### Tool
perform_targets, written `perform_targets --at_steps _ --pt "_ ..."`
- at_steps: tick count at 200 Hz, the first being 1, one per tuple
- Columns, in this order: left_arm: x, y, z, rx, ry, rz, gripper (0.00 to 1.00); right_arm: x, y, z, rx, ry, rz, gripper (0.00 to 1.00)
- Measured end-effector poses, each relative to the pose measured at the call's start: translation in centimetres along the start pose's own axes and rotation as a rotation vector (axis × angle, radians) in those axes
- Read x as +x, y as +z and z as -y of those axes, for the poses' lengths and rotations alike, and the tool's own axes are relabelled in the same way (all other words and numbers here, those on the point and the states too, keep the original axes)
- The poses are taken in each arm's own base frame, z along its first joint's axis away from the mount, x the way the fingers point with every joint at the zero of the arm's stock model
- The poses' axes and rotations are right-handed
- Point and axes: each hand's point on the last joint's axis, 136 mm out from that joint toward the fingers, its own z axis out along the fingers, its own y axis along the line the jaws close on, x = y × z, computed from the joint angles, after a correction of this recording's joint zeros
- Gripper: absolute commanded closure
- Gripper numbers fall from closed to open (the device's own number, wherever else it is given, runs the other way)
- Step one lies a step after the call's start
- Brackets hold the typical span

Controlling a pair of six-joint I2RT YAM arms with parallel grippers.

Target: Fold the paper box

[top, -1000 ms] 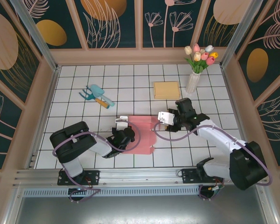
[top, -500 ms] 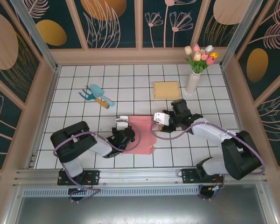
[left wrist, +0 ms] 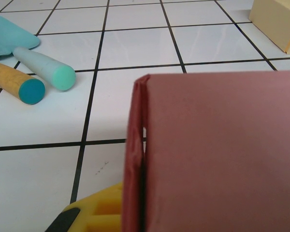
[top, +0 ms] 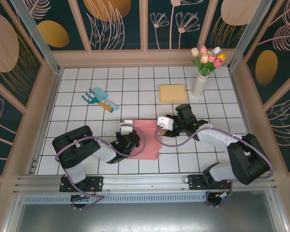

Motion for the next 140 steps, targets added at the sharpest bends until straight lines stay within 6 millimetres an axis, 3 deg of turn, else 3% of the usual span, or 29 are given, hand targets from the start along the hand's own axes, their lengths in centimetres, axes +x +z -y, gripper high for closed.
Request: perform_targets --at_steps 140 --pt "-0.1 0.3 0.2 -0.012 -0.027 0.004 1.0 -1.3 0.7 -1.7 -0.026 0.053 0.072 0.56"
